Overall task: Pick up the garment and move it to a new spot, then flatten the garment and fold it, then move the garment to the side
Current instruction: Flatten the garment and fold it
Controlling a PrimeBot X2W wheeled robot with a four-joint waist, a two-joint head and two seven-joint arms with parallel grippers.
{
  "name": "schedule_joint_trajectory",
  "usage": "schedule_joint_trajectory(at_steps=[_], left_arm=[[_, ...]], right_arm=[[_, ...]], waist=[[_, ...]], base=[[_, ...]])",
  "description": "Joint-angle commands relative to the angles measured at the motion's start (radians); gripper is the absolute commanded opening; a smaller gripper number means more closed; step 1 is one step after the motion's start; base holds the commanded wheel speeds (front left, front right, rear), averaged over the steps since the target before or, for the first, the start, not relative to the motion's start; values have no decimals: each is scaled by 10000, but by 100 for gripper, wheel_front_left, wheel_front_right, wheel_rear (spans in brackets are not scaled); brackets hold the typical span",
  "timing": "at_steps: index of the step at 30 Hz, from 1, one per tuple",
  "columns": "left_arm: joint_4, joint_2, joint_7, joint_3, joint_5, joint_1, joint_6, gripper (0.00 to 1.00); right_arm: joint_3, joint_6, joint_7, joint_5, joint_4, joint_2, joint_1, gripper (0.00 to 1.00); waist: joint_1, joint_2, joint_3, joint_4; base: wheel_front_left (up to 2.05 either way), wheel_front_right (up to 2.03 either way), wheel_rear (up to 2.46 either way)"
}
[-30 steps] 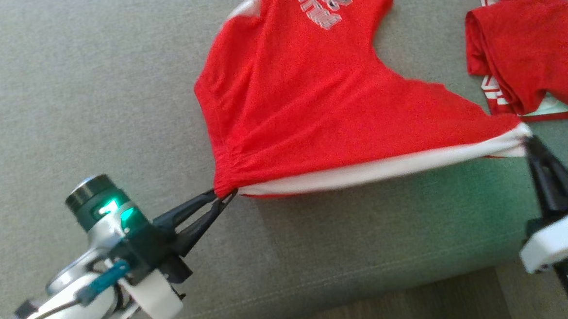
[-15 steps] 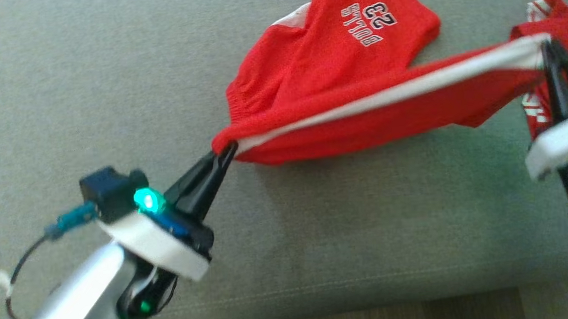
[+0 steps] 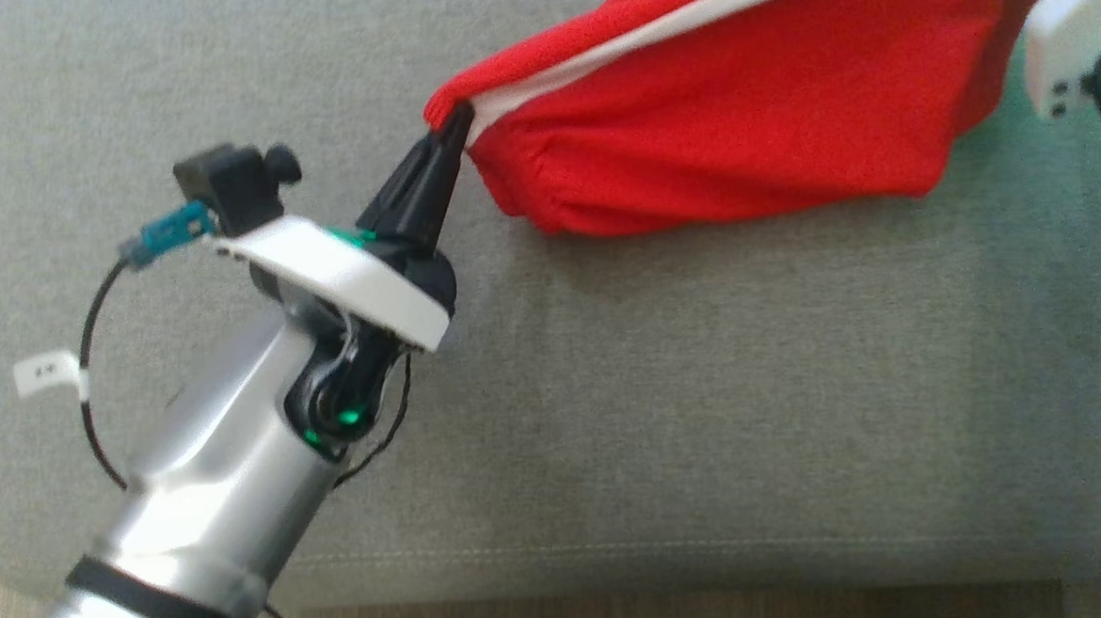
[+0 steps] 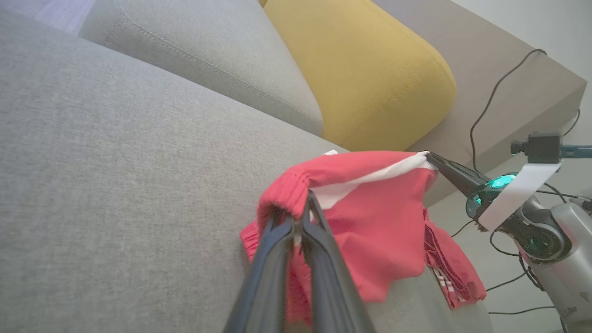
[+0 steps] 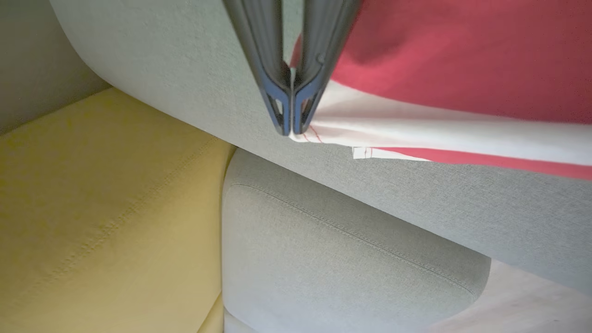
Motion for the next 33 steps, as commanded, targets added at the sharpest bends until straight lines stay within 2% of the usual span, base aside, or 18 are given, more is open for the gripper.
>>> schedule_joint_trajectory(at_steps=[1, 10, 13, 14, 15, 16, 20, 24, 26, 29, 30, 31, 33], left_arm=[[-99, 193, -10, 295, -120, -505, 2, 0], [833, -9, -116, -531, -732, -1517, 1, 0], [1090, -40, -186, -742, -841, -1659, 1, 0], [1175, -50, -209, -779, -878, -1687, 1, 7], [1258, -59, -232, -797, -903, -1708, 1, 44], [1320, -86, -254, -768, -946, -1700, 1, 100], [1417, -87, -301, -598, -859, -1515, 1, 100], [1269, -43, -308, 297, -132, -877, 13, 100], [1000, -69, -309, 1078, 656, -404, 252, 100], [152, -191, -310, 2261, 2347, 561, 938, 100], [-203, -261, -310, 2556, 2920, 949, 1132, 100], [-203, -261, -310, 2556, 2920, 949, 1132, 100], [-922, -446, -310, 3059, 3949, 1762, 1469, 100]], right_arm=[[217, -6, -23, -124, -90, -112, -497, 0], [978, -6, -1001, -829, 2830, -132, -2557, 0], [945, -6, -1361, -1027, 3712, -49, -2980, 0], [841, -6, -1552, -1050, 3913, 12, -3089, 20], [703, -6, -1759, -1104, 4073, 58, -3172, 100], [604, -6, -1966, -1176, 4216, 109, -3223, 100], [39, -6, -2515, -895, 4840, 396, -3173, 100], [-454, -6, -2463, -82, 5546, 588, -2867, 100], [-551, -6, -2336, 257, 5874, 566, -2674, 100], [-537, -6, -2132, 721, 6407, 528, -2338, 100], [-514, -6, -2044, 914, 6600, 536, -2241, 100], [-514, -6, -2044, 914, 6600, 536, -2241, 100], [-465, -6, -1890, 1248, 6938, 470, -2086, 100]], waist=[[-2, 0, 284, 243], [-2, 0, 724, 530], [-2, 0, 768, 537], [-2, 0, 768, 529], [-2, 0, 758, 520], [-2, 0, 735, 507], [-2, 0, 486, 383], [-2, 0, 61, 190], [-2, 0, -153, 102], [-2, 0, -473, 42], [-2, 0, -559, 45], [-2, 0, -559, 45], [-2, 0, -704, 108]], base=[[0, 0, 0], [0, 0, 0], [0, 0, 0], [0, 0, 0], [0, 0, 0], [0, 0, 0], [0, 0, 0], [0, 0, 0], [0, 0, 0], [0, 0, 0], [0, 0, 0], [0, 0, 0], [0, 0, 0]])
